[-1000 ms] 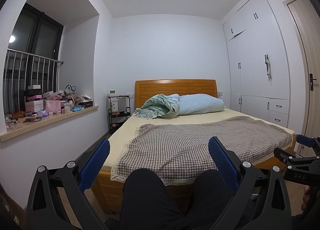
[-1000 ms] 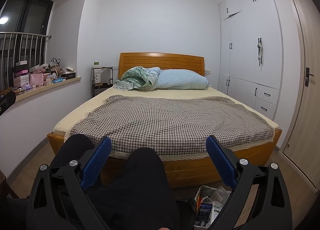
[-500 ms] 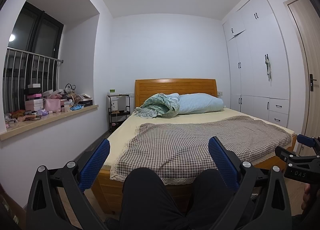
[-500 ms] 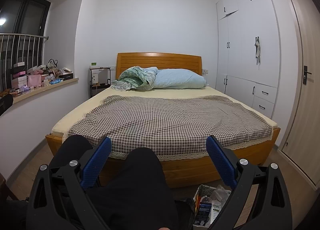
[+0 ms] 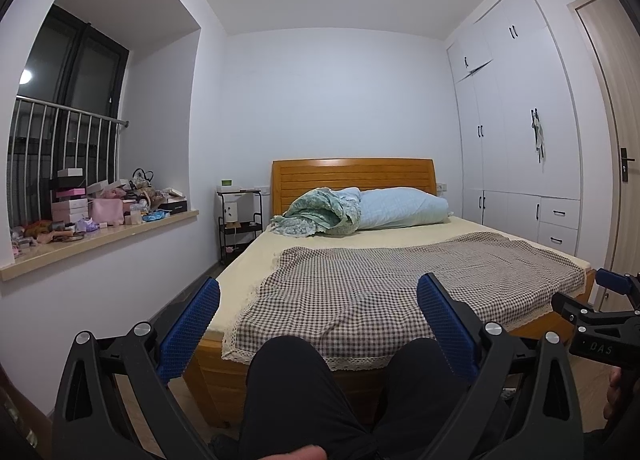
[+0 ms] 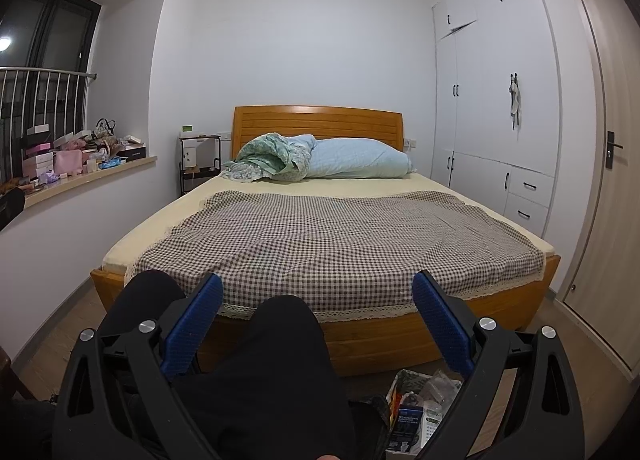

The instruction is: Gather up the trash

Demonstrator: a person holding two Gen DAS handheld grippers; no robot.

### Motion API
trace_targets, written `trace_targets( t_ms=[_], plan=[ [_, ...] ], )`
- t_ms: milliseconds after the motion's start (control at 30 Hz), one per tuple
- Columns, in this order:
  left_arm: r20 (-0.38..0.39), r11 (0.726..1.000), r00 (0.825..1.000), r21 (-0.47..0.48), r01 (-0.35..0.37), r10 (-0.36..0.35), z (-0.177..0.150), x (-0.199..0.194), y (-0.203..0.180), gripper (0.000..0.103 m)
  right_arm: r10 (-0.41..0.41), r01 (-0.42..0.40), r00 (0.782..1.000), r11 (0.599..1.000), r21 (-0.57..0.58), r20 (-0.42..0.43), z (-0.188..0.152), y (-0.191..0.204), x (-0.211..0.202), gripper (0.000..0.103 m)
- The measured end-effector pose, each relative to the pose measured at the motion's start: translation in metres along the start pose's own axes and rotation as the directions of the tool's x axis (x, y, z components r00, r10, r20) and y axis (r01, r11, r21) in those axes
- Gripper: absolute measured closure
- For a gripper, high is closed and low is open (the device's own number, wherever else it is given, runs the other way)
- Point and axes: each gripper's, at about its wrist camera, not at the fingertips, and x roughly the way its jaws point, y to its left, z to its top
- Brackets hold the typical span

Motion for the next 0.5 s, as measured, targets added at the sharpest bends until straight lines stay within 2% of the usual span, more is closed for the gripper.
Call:
trace_targets(
  t_ms=[433,500],
  plan=[
    [0.004,1.0,1.0,-0.006,0.009,-0.008,0.0027,-0.0025,-0.0002,0.007,0.008,-0.008,1.0,1.0,0.003,-0.005,0.0007,-0.0025,-0.0005,0.012],
    [0.013,0.999,1.0,-0.037,-0.016,0.016,0.0034,-0.0025,0.0048,0.007,0.011,-0.011,1.0,1.0,0.006,-0.011,0.0002,-0.0037,0.0007,0.012]
  ],
)
